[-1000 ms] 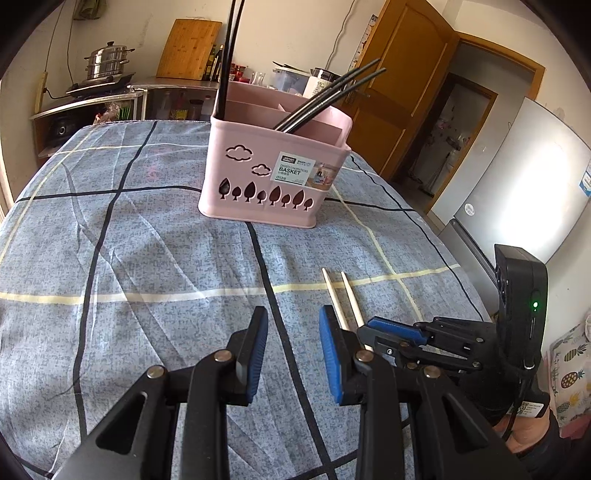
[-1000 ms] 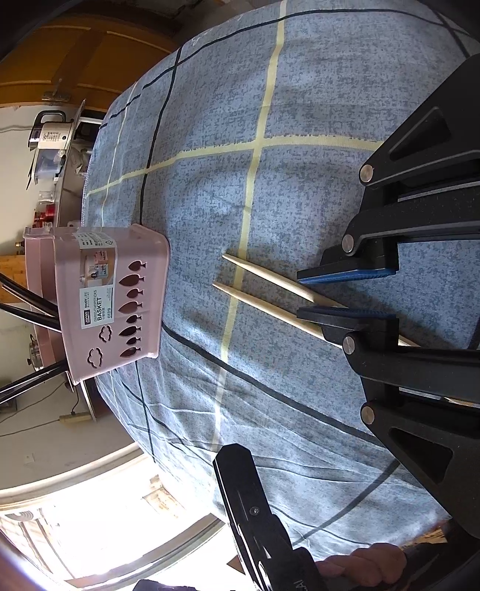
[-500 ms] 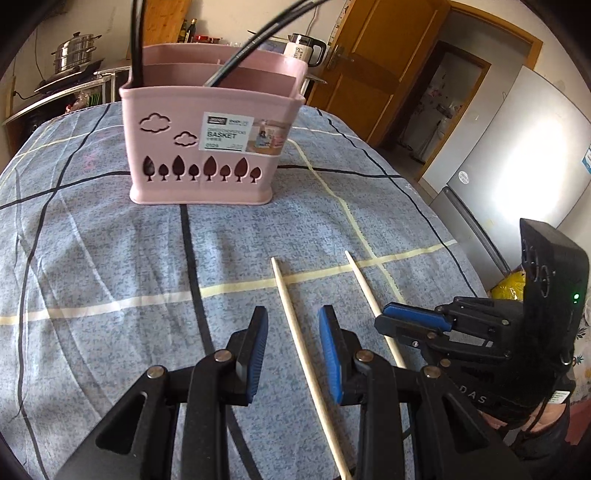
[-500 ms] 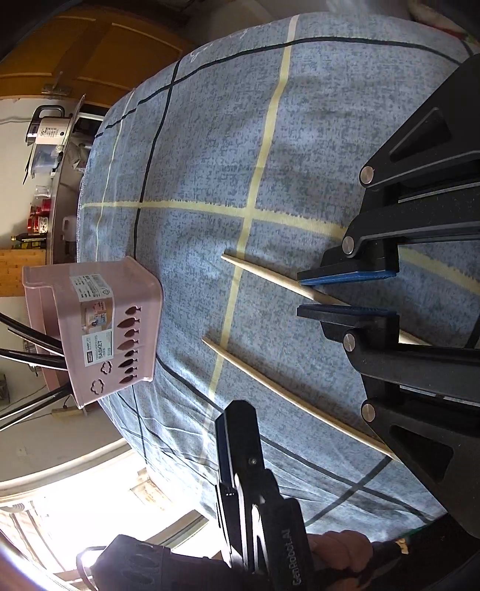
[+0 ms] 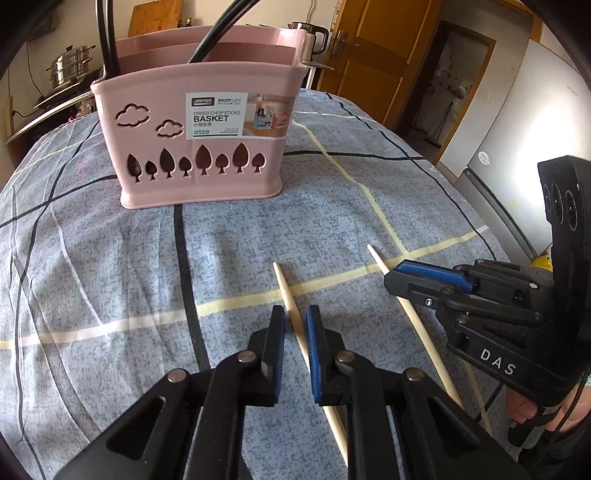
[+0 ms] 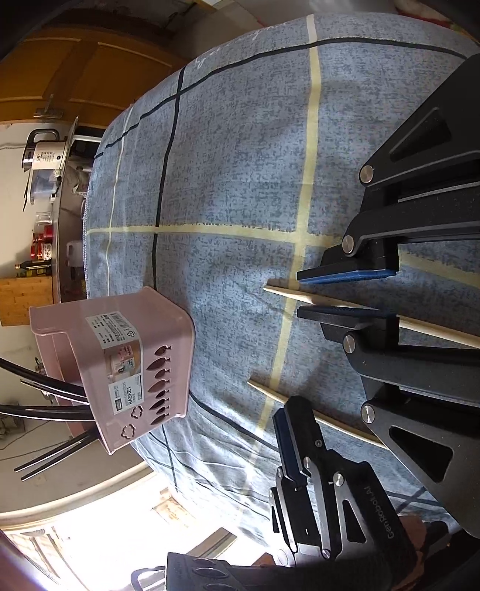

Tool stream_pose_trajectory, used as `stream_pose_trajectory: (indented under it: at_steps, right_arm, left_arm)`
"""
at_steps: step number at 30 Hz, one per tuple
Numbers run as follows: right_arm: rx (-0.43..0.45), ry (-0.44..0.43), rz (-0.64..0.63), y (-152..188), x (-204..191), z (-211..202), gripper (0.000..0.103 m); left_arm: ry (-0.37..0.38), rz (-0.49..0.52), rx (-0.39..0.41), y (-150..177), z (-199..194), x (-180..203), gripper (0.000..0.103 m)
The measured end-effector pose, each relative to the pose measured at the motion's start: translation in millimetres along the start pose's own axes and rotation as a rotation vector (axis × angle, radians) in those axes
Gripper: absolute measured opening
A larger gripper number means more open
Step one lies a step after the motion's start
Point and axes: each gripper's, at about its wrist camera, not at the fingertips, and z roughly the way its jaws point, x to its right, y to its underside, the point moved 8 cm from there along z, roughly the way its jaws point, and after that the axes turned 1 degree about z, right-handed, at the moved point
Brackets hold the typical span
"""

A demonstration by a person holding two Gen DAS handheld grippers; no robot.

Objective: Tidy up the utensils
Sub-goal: 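Grasp a wooden chopstick with the left tool while the right tool grasps another, then carry the left tool's wooden chopstick into the basket while the right tool inserts its own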

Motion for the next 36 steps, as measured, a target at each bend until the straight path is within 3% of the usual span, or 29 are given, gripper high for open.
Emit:
stream_pose_trajectory:
  at_steps: [9,11,21,36]
  right_arm:
    - [-0.010,0.024,-0.020,-5.8,-2.9,6.6,0.012]
    - [-0.009,0.029,-0.017,-6.5,-1.3,7.0,0.008]
    - [0.025,-0.012,0.019,-10.3,1.3,-4.7,0.006]
    - [0.237,-0.068,0.008,-48.6,-15.3,-85.1,0.006]
  left_arm:
    - [-0.001,-0.016,-0.018,-6.3,6.6,-2.1,0.013]
    - [0.009,-0.030,-0.019,-9.2,8.9,-3.1,0.013]
    - [-0.013,-0.011,-0.013,-11.6,9.6,-0.9,0.006]
    - [0.035,0.025,0.189,-52.7,-99.0,-2.9,0.006]
